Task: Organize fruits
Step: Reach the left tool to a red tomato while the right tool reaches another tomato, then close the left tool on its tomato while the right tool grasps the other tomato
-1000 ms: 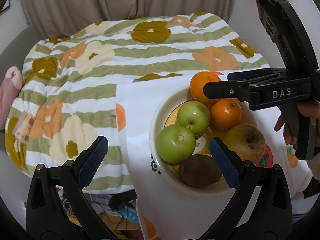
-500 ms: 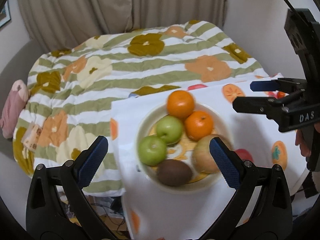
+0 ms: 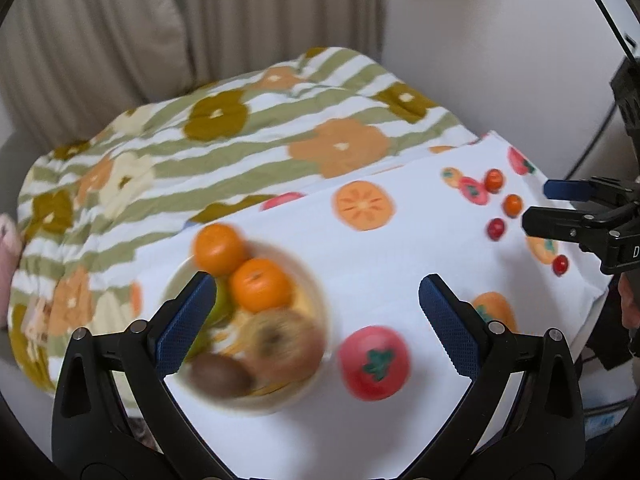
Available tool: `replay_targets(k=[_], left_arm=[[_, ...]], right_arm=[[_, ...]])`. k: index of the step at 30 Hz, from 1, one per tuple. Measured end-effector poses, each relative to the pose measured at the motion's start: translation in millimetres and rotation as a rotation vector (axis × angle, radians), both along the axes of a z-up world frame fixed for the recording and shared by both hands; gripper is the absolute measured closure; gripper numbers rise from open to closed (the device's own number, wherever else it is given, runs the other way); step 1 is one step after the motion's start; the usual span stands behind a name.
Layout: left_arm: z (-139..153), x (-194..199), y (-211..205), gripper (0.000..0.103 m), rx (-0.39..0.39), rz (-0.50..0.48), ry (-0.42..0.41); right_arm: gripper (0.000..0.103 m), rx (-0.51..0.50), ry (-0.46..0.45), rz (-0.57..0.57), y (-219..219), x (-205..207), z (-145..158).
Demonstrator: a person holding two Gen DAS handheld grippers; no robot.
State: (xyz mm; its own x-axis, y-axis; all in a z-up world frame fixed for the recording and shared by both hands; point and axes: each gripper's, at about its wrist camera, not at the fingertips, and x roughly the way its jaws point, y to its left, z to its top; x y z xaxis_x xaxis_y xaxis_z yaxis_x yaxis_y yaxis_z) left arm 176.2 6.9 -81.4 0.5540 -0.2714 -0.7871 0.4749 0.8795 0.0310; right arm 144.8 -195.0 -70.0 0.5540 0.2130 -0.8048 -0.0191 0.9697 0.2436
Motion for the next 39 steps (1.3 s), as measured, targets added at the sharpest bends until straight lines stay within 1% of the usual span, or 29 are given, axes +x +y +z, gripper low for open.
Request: replay_targets(k=[5, 8, 12, 16, 18, 22, 24, 29, 32, 34, 35, 39], left_arm=[[-6.0, -0.2, -57.9, 0.0, -0.016, -0.12, 0.013], [-11.5, -0.9, -93.1, 0.0, -0.018, -0.193, 0.016], [-22.9, -4.2, -137.2, 0.0, -0.014, -0.287, 0.022], [-43.1, -5.3, -179.5, 0.0, -0.006, -0.382, 0.038], [-54.5, -7.0, -196.8, 0.0, 0.004, -0.42, 0.045], [-79.6, -10.6, -229.7, 0.003, 0.056, -0.481, 0.057], [-90.4, -12.0, -239.9, 0.004, 0.074, -0.5, 0.058], [-113.5, -10.9, -261.6, 0.015, 0.118, -0.532, 0.05], [-123.8, -8.3, -268.2, 0.02, 0.14, -0.543, 0.047], [-129.6, -6.8, -271.3, 0.021, 0.151, -0.549, 0.057], [-132.0, -6.9, -272.3, 0.024, 0.156, -0.552, 0.059], [-138.8, -3.6, -274.5, 0.035, 0.17, -0.562, 0.067]], right_arm=[[0.007, -0.018, -0.002, -0.161, -54.4, -38.1, -1.0], [0.007, -0.048, 0.014, -0.227, -77.9, -56.3, -4.9], [0.007, -0.059, 0.053, -0.299, -106.3, -78.7, -20.1], [0.007, -0.079, 0.073, -0.358, -122.0, -100.2, -39.1], [0.007, -0.072, 0.076, -0.39, -125.2, -110.4, -49.3], [0.007, -0.058, 0.087, -0.432, -127.3, -124.0, -69.7], [0.007, -0.053, 0.096, -0.437, -125.4, -124.2, -79.1], [0.007, -0.081, 0.091, -0.442, -122.1, -123.1, -93.0], [0.01, -0.105, 0.085, -0.443, -121.6, -121.2, -97.6], [0.014, -0.112, 0.091, -0.441, -123.0, -120.5, -102.4], [0.015, -0.114, 0.096, -0.443, -124.2, -120.3, -104.5], [0.025, -0.092, 0.121, -0.454, -130.0, -119.0, -114.9]])
